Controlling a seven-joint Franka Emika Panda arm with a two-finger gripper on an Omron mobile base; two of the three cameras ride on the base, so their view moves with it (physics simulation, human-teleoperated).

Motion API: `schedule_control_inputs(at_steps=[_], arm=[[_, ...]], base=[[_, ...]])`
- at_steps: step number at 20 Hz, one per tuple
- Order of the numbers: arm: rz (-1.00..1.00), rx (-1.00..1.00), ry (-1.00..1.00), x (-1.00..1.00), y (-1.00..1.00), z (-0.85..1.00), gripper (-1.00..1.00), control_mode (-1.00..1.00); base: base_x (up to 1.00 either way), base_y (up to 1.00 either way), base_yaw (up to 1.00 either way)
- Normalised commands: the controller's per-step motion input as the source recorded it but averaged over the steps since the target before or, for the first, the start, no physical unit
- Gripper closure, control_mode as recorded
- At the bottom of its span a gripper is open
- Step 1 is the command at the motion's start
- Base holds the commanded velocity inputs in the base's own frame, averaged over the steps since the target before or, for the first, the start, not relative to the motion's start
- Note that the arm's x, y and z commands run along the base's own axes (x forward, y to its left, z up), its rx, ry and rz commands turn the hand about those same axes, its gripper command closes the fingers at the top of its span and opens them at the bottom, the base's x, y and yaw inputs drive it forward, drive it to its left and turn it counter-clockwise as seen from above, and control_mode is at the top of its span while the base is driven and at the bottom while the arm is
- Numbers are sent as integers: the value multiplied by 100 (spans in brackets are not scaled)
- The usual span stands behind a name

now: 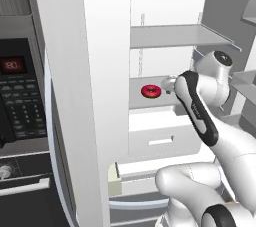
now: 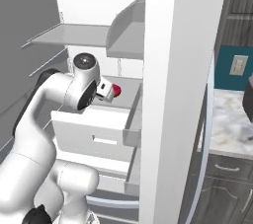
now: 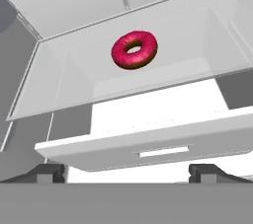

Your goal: Take the cupcake and donut from the fridge and place them on the empty tray on the dining counter.

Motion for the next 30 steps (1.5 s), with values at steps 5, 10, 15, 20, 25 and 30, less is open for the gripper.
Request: schedule_control_inputs(at_steps=[5,10,15,20,25,30], arm=[[0,0,0,44,-2,-13,-100,-100],[0,0,0,15,-13,-13,-100,-100],[0,0,0,18,-8,-23,-100,-100],[0,0,0,34,-8,-22,-100,-100],[0,0,0,43,-5,-14,-100,-100],[0,0,0,43,-1,0,-100,-100]], base=[[0,0,0],[0,0,0],[0,0,0],[0,0,0],[0,0,0],[0,0,0]])
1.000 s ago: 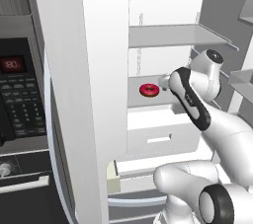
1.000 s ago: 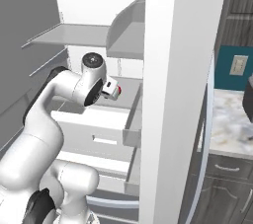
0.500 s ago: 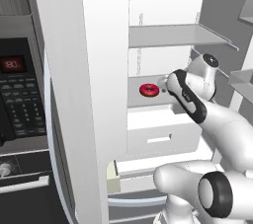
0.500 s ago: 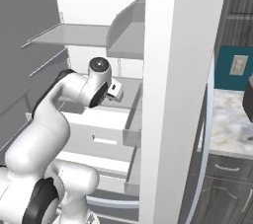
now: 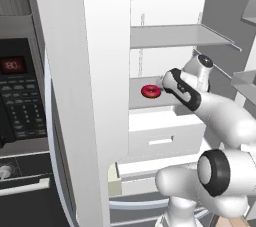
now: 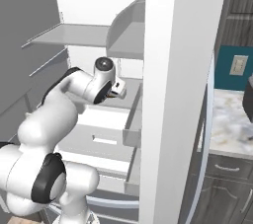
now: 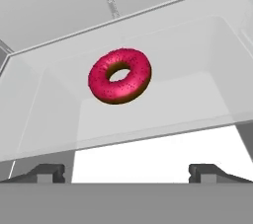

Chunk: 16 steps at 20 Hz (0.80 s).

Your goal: Take the cupcake and donut from the fridge and place them on the empty tray on the dining counter.

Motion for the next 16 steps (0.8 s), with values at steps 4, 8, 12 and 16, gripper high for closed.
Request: schedule_control_inputs(at_steps=[4,8,12,16], arm=[[0,0,3,38,0,-2,-100,-100],[0,0,13,40,0,-11,-100,-100],[0,0,10,35,-2,-14,-100,-100],[0,0,1,34,-2,-10,-100,-100]], base=[[0,0,0],[0,0,0],[0,0,0],[0,0,0]])
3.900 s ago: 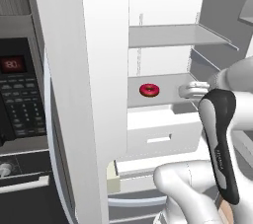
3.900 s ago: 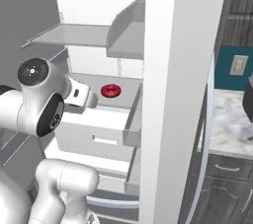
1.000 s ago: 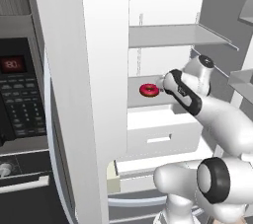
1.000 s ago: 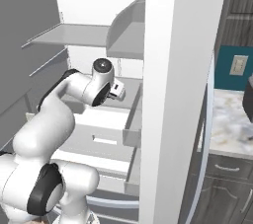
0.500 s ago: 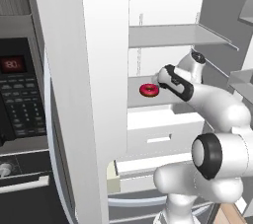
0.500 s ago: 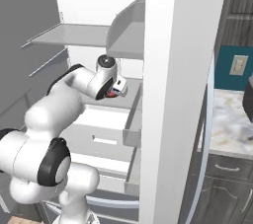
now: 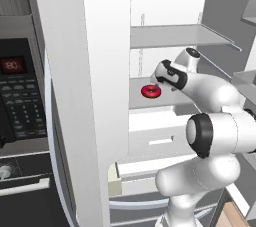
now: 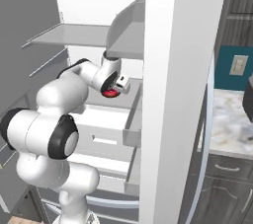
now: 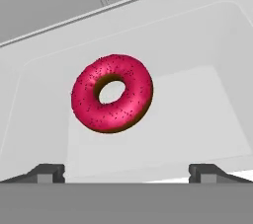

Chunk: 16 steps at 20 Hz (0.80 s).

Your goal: Take the cupcake and donut from the fridge and place them on the empty tray on the dining counter.

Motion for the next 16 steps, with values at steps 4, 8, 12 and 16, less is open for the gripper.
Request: schedule_control_inputs(at_steps=[4,8,12,16], arm=[[0,0,0,14,-2,-17,-100,-100],[0,0,0,16,0,-29,-100,-100],[0,0,0,37,0,-15,-100,-100],[0,0,0,41,-2,-12,-100,-100]], base=[[0,0,0],[0,0,0],[0,0,0],[0,0,0]])
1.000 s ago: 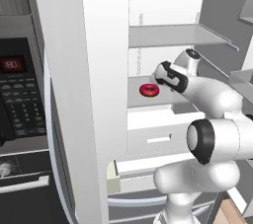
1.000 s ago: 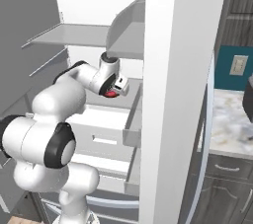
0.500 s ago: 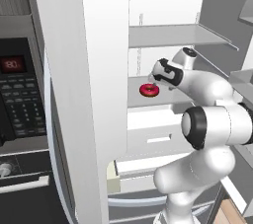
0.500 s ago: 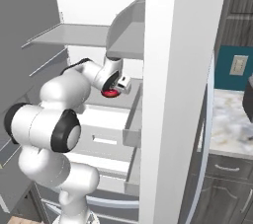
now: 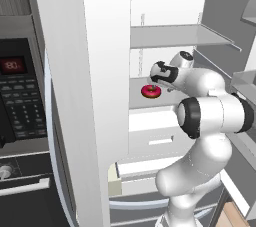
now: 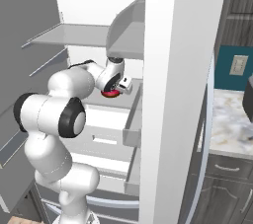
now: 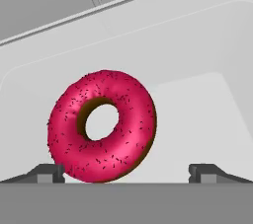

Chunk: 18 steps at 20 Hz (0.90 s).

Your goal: Take the cupcake and donut from the fridge and place them on the empty tray on the dining counter.

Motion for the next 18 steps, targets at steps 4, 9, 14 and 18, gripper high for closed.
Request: schedule_control_inputs(at_steps=[4,9,14,18], arm=[[0,0,1,34,-4,-11,-100,-100],[0,0,2,14,0,-13,-100,-100],[0,0,4,14,0,-16,-100,-100],[0,0,3,16,0,-19,-100,-100]], base=[[0,0,0],[0,0,0],[0,0,0],[0,0,0]])
